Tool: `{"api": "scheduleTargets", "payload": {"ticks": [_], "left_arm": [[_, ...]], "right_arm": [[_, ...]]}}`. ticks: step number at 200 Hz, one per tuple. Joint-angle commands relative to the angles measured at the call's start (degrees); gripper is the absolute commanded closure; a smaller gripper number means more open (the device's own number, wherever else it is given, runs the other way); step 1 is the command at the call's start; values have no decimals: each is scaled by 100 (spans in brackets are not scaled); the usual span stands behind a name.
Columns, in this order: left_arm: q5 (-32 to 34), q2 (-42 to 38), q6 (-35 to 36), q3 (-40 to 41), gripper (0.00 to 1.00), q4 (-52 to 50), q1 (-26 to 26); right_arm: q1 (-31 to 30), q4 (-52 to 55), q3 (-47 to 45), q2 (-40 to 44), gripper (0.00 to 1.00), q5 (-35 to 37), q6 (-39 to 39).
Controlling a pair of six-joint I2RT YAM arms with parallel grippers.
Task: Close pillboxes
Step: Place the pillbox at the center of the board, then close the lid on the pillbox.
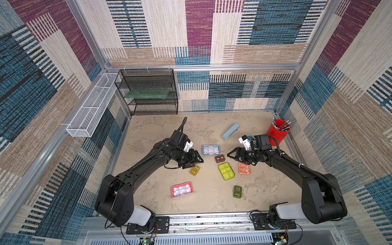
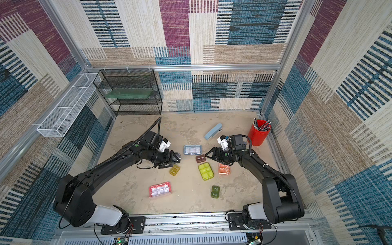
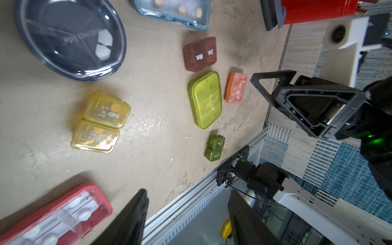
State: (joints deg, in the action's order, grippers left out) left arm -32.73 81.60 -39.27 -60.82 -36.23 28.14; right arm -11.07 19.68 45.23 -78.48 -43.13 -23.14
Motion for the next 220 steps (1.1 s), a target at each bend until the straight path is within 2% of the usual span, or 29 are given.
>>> {"api": "scheduleTargets", "payload": {"ticks": [1,24,33,54,89,98,121,142,175,192,220], "left_arm": [[376,-260,13,174,35,-223,-92],[450,-590,-78,352,33,-320,-207],[444,-705,-91,398,31,-353,-258],[470,-860,-42,467,27,-436,-414],[133,-955,101,521,23,-521,-812],[94,-1047,111,585,22,-493,-882],[-440,-1269,-62,886,21,-203,-1028],[-454,-1408,35,1097,20,-152,-1089],[-496,-1665,41,1397,19,-268,-1173],[-331,-1943,-126,1566,14,-297,-1184],[-93,-2199,-583,1748,13,-520,-1197]], "right_arm": [[-196,146,147,131,16,58,-9],[-564,266,318,166,15,157,-63],[-723,301,406,181,10,218,-110],[-1036,364,595,207,8,439,-219],[-1432,440,924,137,6,613,-578],[-1566,505,1048,94,1,669,-636],[-1889,833,1480,-143,0,775,-789],[-2211,971,1814,-406,0,824,-868],[-2568,1190,2175,-921,1,746,-675],[-2637,1280,2390,-1238,2,548,-364],[-2684,1496,2721,-1919,2,86,210]]}}
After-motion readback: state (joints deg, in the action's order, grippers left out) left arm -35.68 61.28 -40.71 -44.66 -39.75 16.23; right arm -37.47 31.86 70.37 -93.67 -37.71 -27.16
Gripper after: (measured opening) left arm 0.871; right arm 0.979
